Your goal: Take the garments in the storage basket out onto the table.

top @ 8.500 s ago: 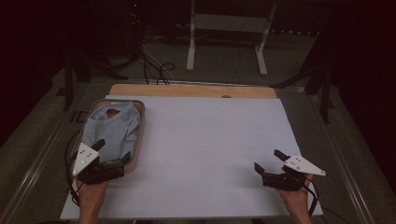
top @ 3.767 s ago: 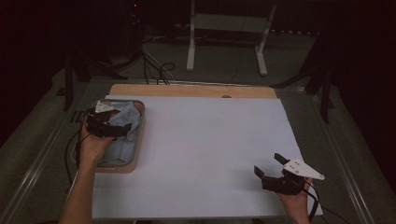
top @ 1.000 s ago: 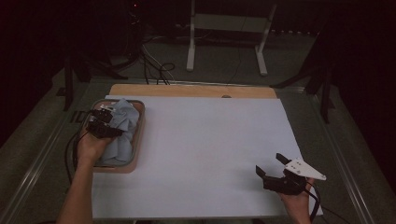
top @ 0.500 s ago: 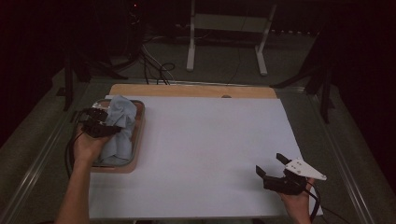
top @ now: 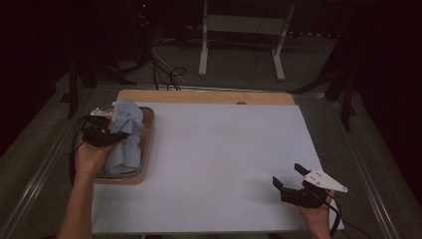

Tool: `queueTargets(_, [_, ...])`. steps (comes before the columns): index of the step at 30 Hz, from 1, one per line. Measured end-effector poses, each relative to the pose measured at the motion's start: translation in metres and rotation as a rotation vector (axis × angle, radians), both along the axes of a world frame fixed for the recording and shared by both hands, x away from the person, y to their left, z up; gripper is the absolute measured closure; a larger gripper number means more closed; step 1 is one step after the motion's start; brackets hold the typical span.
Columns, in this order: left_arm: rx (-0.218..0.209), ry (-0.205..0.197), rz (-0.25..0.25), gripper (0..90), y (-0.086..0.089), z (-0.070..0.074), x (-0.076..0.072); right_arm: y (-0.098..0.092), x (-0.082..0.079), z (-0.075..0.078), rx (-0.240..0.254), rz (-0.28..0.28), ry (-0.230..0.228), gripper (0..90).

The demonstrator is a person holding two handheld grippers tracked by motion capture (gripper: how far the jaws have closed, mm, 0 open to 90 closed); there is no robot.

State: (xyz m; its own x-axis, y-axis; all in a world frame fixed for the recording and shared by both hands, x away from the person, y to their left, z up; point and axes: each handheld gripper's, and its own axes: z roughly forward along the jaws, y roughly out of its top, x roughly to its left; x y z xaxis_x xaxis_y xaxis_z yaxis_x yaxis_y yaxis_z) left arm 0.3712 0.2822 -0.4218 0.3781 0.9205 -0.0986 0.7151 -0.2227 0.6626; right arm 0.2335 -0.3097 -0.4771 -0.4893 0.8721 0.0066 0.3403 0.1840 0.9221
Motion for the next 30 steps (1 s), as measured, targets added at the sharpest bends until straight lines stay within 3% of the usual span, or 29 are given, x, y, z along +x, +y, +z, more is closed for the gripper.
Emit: queueTargets(30, [-0.009,-0.104,-0.053,71.0,-0.014,0.024,-0.006,0.0,0.0,0.0,0.005,-0.001,0.0,7.3])
